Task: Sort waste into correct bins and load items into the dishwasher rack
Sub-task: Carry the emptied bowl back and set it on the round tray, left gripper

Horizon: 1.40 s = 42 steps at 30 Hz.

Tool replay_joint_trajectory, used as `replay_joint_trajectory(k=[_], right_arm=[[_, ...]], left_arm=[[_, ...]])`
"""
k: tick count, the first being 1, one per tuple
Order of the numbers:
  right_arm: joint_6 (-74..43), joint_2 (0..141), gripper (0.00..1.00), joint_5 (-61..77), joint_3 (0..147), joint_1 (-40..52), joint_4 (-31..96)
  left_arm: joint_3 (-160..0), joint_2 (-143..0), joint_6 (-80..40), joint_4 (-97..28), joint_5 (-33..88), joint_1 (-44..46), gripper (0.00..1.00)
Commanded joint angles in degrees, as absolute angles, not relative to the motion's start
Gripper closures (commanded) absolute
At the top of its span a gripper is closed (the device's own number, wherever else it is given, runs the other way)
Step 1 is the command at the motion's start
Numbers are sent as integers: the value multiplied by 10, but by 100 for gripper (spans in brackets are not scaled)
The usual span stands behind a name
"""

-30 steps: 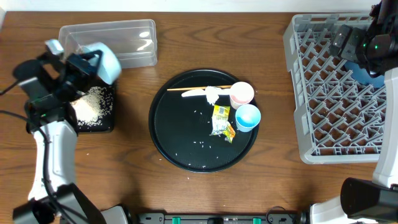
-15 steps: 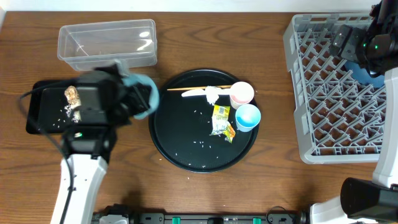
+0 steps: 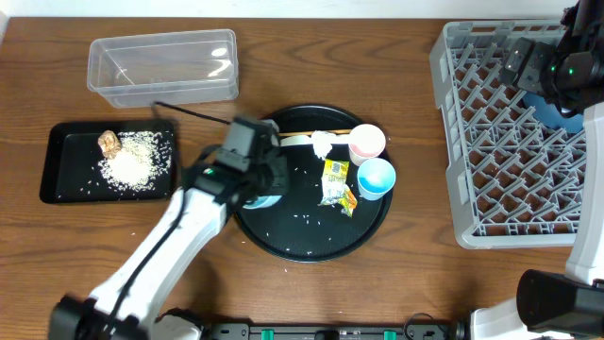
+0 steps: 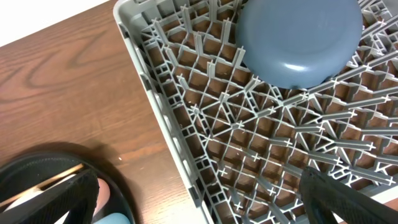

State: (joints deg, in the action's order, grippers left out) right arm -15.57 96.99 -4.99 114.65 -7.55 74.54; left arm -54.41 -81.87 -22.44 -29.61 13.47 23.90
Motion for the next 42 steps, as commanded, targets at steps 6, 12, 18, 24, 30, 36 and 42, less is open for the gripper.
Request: replay_joint_trajectory(k=[6, 12, 18, 24, 30, 36, 42], right_arm=[[-163, 968, 1, -56, 1145, -79, 746], [-163, 968, 1, -56, 1145, -79, 746], [-163, 968, 1, -56, 1145, -79, 746], [-163, 968, 1, -56, 1145, -79, 746], [-163, 968, 1, -56, 1145, -79, 746], [-163, 968, 1, -56, 1145, -79, 746], [-163, 968, 1, -56, 1145, -79, 746]], left_arm=[[-546, -857, -230, -295, 113, 246, 94], [-546, -858, -230, -294, 113, 246, 94], [-546, -858, -234, -290, 120, 252, 94], [-546, -858, -234, -277, 119, 271, 86], [-547, -857, -234, -262, 119, 273, 41], [-561, -813, -233, -268, 119, 272, 39], [-568, -691, -232, -297, 85, 233, 30]])
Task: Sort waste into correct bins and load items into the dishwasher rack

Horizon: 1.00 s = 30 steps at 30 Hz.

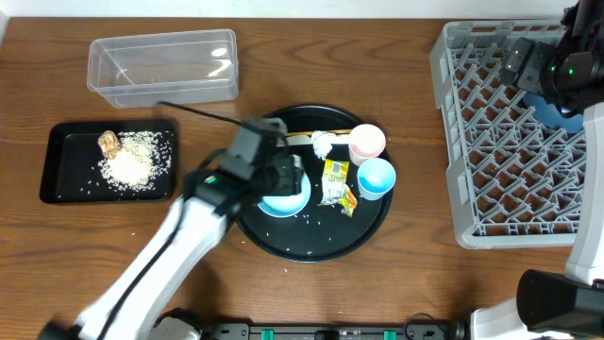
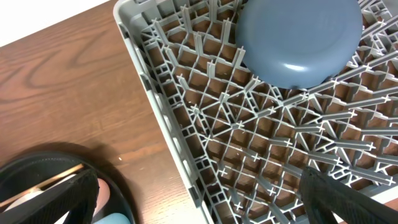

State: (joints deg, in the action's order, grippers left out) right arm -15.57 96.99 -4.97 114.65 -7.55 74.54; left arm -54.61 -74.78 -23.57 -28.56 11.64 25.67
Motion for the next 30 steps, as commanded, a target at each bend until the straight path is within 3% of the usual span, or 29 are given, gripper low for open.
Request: replay_joint_trajectory(k=[1, 4, 6, 14, 20, 30], right_arm=[[-163, 968, 1, -56, 1145, -79, 746], [-163, 968, 1, -56, 1145, -79, 746], [-163, 968, 1, -56, 1145, -79, 746], [-163, 968, 1, -56, 1145, -79, 746], [-174, 968, 1, -18, 1145, -79, 747], [-157, 968, 1, 358, 1145, -67, 766]], left_arm=[[-568, -672, -232, -309, 73, 222, 31], [-568, -615, -232, -358, 18, 180, 30], [-568, -583, -232, -391, -33, 147, 20], [-568, -519, -319, -488, -165, 2, 1], [-565, -526, -321, -513, -158, -80, 2], [-565, -570, -321, -537, -157, -100, 2]])
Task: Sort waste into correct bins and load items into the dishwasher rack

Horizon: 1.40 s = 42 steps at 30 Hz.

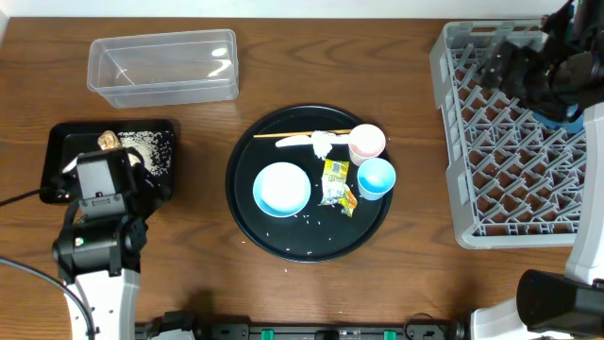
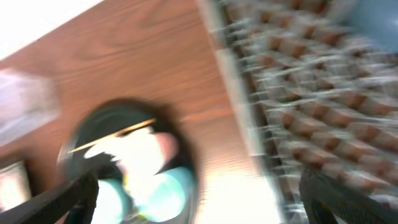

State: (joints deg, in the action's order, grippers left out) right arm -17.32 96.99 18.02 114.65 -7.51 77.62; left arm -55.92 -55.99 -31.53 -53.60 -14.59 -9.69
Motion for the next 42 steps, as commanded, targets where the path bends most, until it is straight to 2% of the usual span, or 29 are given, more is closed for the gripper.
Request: replay_joint_trajectory(k=[1, 4, 9, 17, 23, 26, 34, 36, 39, 42], right_arm=[[-126, 968, 2, 383, 1145, -53, 759], [-79, 967, 2, 348, 1145, 10, 752], [-74, 976, 1, 148, 1145, 179, 732], [61, 1026, 1, -2, 1145, 396, 690], [128, 1087, 1, -5, 1145, 468, 705], [145, 1127, 1, 7, 1145, 490, 713], [168, 1231, 1, 69, 1145, 520, 713], [168, 1247, 5, 84, 1145, 523, 713], [168, 1263, 17, 105, 1145, 526, 714], [168, 1273, 19, 111, 1145, 530, 716]], left_arm=[[-565, -575, -321, -537, -157, -100, 2], [-565, -587, -321, -537, -157, -100, 2], [-565, -604, -367, -515, -157, -100, 2], [-565, -639, -423, -485, -158, -101, 2], [-565, -667, -449, -458, -162, -134, 2], [-565, -690, -497, -457, -162, -175, 2], [-565, -757, -501, -481, -161, -261, 2], [-565, -771, -501, -486, -161, -270, 2], [-565, -782, -501, -485, -161, -273, 2], [-565, -786, -501, -484, -161, -273, 2]])
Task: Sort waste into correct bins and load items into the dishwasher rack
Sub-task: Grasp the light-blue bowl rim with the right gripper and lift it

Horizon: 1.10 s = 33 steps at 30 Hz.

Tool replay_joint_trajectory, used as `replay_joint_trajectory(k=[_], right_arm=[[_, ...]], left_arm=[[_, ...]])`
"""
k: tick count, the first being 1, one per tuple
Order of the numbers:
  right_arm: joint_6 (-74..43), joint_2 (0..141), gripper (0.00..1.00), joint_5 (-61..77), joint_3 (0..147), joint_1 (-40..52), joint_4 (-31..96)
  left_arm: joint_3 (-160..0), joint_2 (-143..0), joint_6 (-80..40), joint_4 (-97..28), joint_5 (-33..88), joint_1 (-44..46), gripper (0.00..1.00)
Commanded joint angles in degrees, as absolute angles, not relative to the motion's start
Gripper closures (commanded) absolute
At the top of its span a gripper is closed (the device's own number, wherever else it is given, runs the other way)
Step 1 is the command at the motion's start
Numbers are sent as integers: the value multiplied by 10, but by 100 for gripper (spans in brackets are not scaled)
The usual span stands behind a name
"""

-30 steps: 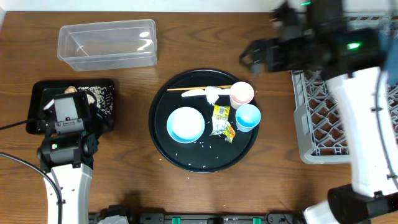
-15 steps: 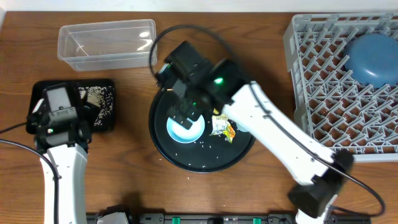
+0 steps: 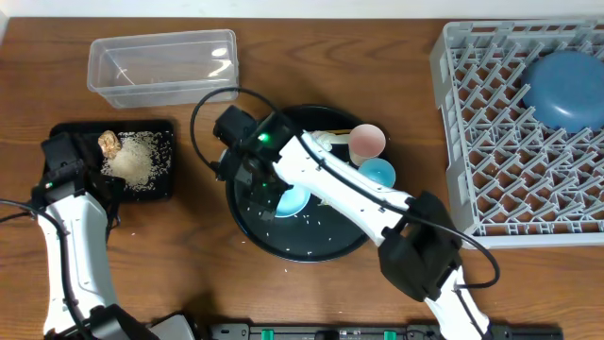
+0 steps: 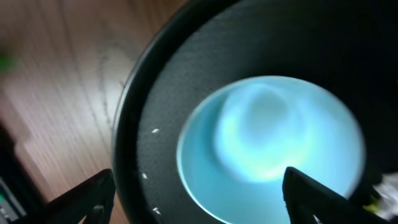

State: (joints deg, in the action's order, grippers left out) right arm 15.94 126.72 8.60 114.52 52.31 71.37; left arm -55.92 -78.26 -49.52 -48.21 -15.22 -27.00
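A light blue plate [image 4: 267, 146] lies in the round black tray [image 3: 247, 225], partly under my right arm in the overhead view [image 3: 294, 200]. My right gripper [image 4: 202, 202] hangs open just above the plate's left half, reaching across the tray [image 3: 267, 181]. A pink cup [image 3: 367, 142] and a blue cup [image 3: 378, 173] stand on the tray's right, with a wooden stick [image 3: 332, 134] at the back. The grey dishwasher rack [image 3: 453, 142] holds an upturned blue bowl [image 3: 566, 90]. My left gripper [image 3: 58, 154] is at the left edge of the black rectangular tray [image 3: 162, 189]; its jaws are too small to read.
A clear plastic container [image 3: 162, 64] sits at the back left. The rectangular tray holds rice [image 3: 132, 161] and a brown food lump [image 3: 109, 142]. Rice grains are scattered in the round tray. A black cable [image 3: 203, 104] loops over the table.
My right arm has left the rack and now reaches across to the round tray, gripper open over the blue plate. My left gripper has shifted from over the rectangular tray to its left edge.
My left gripper was at the round tray's left side with the blue plate under it, then further in over the plate. Then it was back by the rectangular tray, the plate lying free. My right arm, still over the rack earlier, is now above the plate.
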Motion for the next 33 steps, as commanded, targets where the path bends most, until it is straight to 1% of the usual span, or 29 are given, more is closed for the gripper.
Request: replay_joint_trajectory(k=[1, 4, 8, 12, 19, 22, 33], right_arm=[[168, 1275, 20, 117, 1145, 531, 717], [168, 1286, 28, 135, 1145, 532, 715], [168, 1309, 31, 135, 1145, 533, 714], [167, 1328, 41, 135, 1145, 533, 709], [163, 1339, 48, 135, 1145, 533, 705], [163, 1340, 54, 135, 1145, 532, 700], [156, 1342, 54, 136, 1141, 533, 697]], left_arm=[[-565, -786, -501, -484, -161, -273, 2], [-565, -786, -501, -486, -161, -273, 2], [-565, -786, -501, -486, -161, -273, 2], [-565, -786, -501, -486, -161, -273, 2], [-565, -786, -501, -486, -161, -273, 2], [-565, -786, -501, -486, -161, -273, 2], [-565, -786, -501, -486, -161, -273, 2]])
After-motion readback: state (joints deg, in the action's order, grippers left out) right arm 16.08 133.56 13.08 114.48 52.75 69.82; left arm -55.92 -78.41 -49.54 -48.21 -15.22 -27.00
